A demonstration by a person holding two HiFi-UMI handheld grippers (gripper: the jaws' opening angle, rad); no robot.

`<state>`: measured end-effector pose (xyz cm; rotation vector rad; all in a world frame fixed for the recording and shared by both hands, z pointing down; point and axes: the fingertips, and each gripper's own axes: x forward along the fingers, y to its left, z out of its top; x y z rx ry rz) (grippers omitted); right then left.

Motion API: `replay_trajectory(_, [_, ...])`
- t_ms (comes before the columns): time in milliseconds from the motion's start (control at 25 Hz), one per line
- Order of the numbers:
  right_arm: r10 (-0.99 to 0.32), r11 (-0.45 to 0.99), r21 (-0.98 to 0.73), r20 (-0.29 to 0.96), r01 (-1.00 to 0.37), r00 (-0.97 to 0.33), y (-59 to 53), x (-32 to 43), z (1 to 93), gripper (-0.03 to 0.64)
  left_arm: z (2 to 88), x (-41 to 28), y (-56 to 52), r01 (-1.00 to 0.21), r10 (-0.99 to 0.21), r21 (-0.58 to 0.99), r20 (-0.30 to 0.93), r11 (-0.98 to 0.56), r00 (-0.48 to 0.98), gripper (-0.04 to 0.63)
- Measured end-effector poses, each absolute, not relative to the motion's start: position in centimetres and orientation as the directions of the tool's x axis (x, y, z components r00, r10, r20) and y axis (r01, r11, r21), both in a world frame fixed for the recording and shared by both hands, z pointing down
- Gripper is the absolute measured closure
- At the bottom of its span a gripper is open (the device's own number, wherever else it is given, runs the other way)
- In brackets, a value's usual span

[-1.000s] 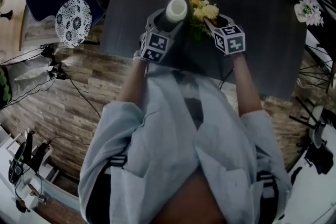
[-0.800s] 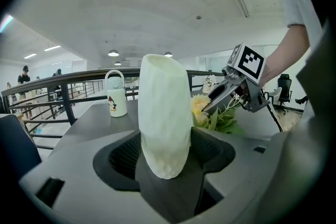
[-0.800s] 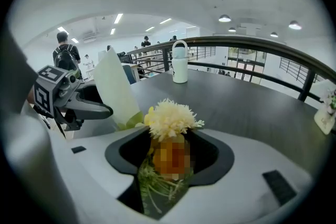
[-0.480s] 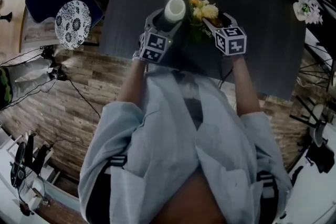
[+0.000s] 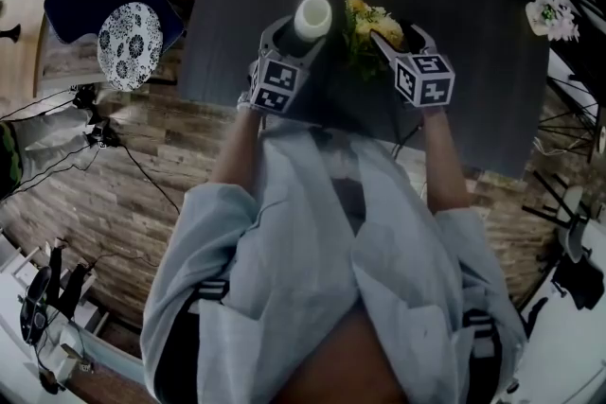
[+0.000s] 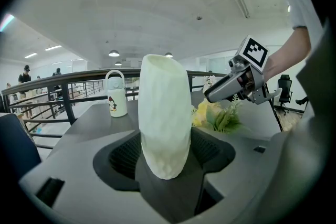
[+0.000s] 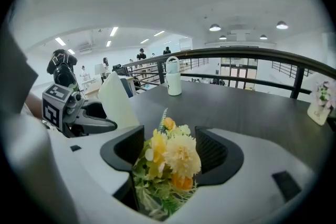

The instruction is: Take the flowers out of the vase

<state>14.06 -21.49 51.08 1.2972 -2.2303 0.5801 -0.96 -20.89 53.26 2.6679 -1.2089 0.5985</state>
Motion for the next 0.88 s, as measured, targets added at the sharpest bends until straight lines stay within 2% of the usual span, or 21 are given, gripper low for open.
replay_trajectory(480, [-0.755,0.470,-0.182,0.424,-0.864,-0.500,-19.9,10.9,43.4,0.331,53.3,-0.9,-20.8,-0.751,-0.689,-0.022,0.414,-0.660,0.594,0.296])
replay_trajectory(880, [-0.722,0.526,-0.179,0.421,-0.831,-0.548,-17.2,9.3,42.6,0.331,53.2,-0.9,-20.9,-0.760,-0.698,-0.027,0.419,-0.649,0.581,0.291])
